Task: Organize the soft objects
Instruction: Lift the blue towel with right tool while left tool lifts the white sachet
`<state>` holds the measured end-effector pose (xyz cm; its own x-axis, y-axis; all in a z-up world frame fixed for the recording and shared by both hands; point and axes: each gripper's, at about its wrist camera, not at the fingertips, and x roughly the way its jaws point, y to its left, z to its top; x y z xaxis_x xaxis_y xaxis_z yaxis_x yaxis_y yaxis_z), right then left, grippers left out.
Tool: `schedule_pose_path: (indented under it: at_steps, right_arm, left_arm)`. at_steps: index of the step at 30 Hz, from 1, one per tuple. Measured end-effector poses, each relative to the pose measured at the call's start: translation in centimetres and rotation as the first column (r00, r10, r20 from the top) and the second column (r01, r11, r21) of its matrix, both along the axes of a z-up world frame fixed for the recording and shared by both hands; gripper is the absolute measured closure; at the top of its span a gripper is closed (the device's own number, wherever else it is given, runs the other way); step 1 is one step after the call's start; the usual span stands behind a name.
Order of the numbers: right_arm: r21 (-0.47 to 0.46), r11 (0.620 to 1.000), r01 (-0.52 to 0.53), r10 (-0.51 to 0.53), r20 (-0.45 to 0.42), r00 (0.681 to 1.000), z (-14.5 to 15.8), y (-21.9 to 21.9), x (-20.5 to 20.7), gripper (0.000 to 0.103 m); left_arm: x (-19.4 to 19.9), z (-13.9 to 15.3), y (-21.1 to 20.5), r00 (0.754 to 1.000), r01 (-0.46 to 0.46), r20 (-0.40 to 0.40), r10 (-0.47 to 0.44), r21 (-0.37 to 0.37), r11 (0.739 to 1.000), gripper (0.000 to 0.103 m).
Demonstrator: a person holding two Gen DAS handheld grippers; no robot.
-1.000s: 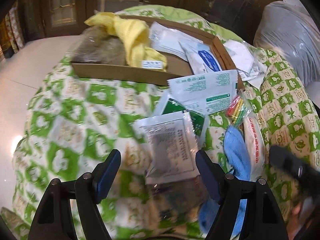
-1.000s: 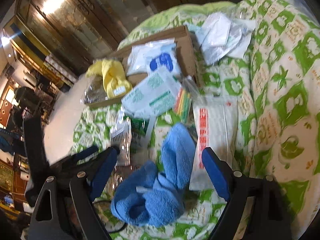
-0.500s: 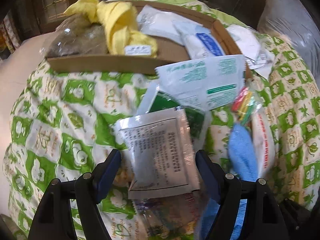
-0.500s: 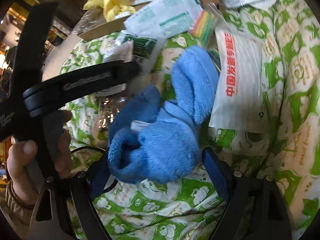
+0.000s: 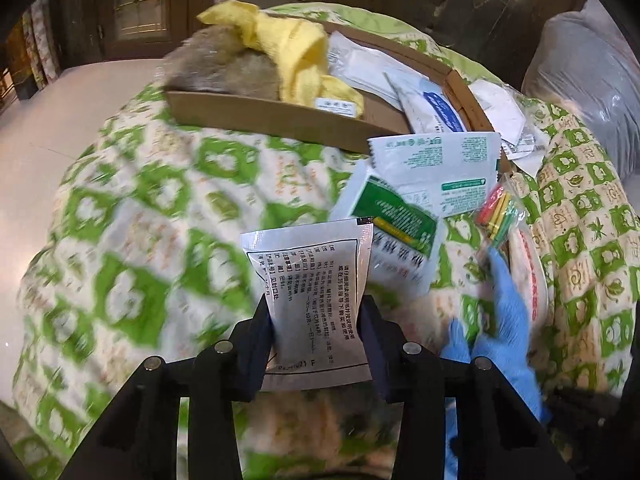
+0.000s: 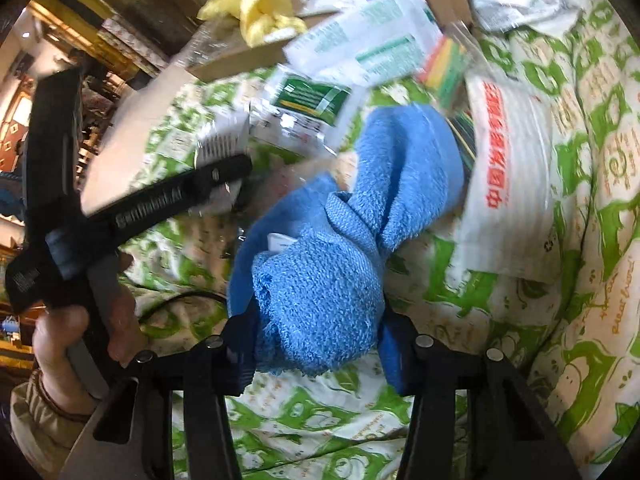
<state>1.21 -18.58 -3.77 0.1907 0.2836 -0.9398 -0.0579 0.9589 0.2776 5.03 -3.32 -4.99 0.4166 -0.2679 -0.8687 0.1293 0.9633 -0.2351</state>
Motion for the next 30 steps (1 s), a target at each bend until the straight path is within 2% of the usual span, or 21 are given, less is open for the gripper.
schedule_pose_path:
  at_steps: [7,22,30]
  right_arm:
    - [-0.013,1.0,-0.013,0.014,0.141,0.99,2.6,0.4,-0.2,0.054]
    - [-0.038,0.999,-0.01,0.016,0.185,0.983,3.2,0.3,-0.4,0.054]
    - [-0.036,0.999,-0.007,0.014,0.208,0.978,3.6,0.3,-0.5,0.054]
  left_arm:
    - [-2.3,-0.1,3.0,0.998,-0.06,-0.017,0.059,-0.049,0.997,0.059]
    - [-2.4,0.2,2.4,0.998,-0.067,0.007,0.067,-0.031,0.997,0.059]
    - [-2.6,0.6,3.0,0.997,-0.074,0.019,0.075,-0.054,0.996,0.059]
